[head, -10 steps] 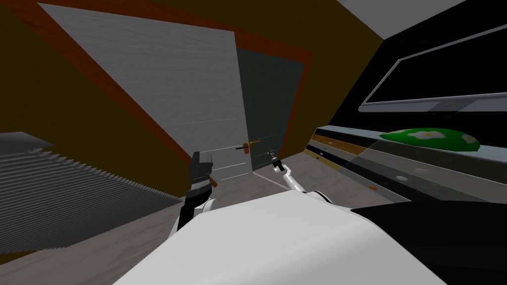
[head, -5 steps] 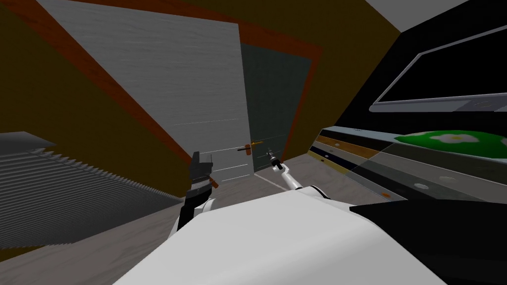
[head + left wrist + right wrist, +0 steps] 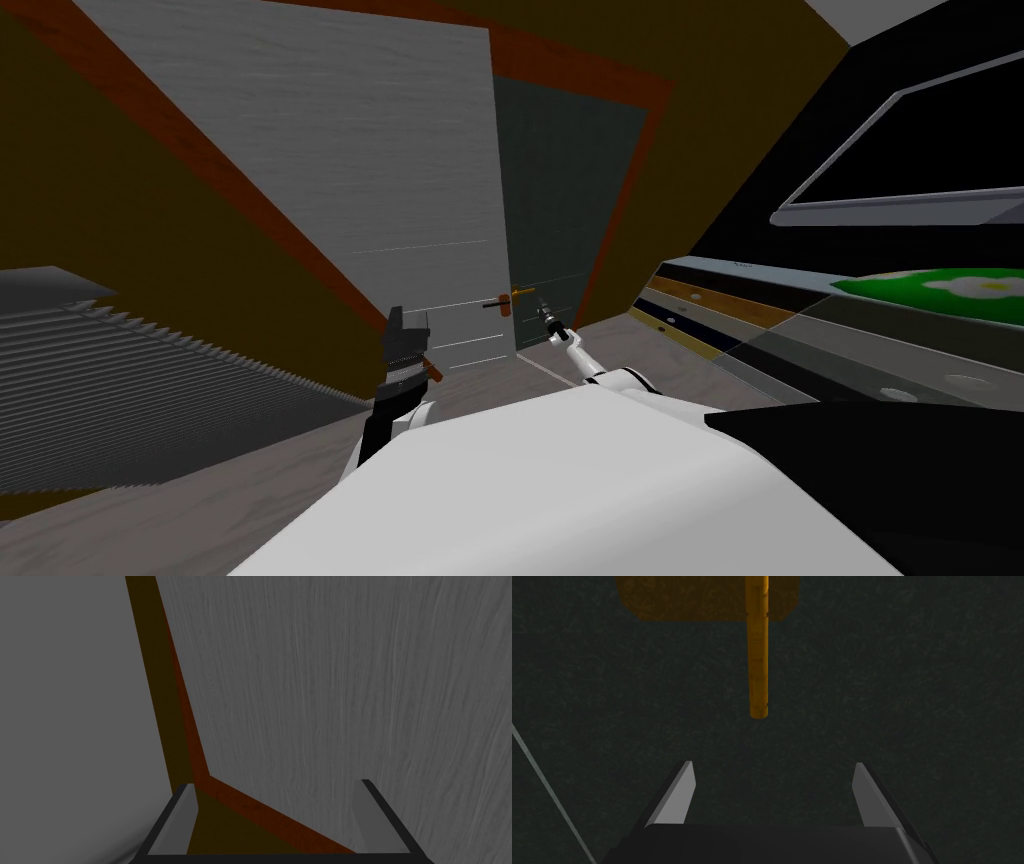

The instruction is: Pull the door open

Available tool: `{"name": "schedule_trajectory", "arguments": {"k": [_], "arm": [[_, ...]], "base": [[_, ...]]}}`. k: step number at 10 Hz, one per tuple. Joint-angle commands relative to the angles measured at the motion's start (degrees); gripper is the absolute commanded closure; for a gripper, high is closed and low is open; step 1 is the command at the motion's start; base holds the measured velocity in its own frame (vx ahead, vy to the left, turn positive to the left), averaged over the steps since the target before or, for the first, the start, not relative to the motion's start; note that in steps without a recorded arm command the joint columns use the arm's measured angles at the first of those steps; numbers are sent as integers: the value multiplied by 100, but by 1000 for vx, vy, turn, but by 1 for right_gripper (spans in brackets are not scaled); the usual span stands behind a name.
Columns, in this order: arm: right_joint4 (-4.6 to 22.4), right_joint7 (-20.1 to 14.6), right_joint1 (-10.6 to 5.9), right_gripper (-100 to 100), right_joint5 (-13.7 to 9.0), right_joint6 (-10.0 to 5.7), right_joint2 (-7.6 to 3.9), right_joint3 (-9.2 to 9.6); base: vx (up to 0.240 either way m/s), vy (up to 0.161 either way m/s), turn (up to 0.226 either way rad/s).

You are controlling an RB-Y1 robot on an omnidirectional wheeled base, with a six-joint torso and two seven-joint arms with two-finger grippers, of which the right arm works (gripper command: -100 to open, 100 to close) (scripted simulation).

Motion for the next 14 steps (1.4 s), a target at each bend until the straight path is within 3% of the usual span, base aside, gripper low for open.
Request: {"name": "schedule_trajectory", "arguments": {"k": [1,3,4,5,6,7,10,12,13,14], "arm": [[205,-11,-134,-100,16,11,14,4],[392,-31,-265,-100,34,23,29,21],[323,-34,-233,-100,28,42,20,19],[399,-70,-161,-100,-16,5,-174,-100],[439,-98,-115,-100,-46,-21,-293,-171],[439,-98,-115,-100,-46,-21,-293,-171],[587,-209,37,-100,-160,-120,-708,-423],[668,-272,107,-100,-223,-174,-913,-549],[668,-272,107,-100,-223,-174,-913,-549],[720,-312,146,-100,-263,-209,-1035,-625]], "base": [[91,23,68],[96,33,64],[43,14,11],[-7,-8,31],[-21,-12,64],[-13,-5,27],[20,24,125],[52,37,120],[58,31,68],[76,32,139]]}}
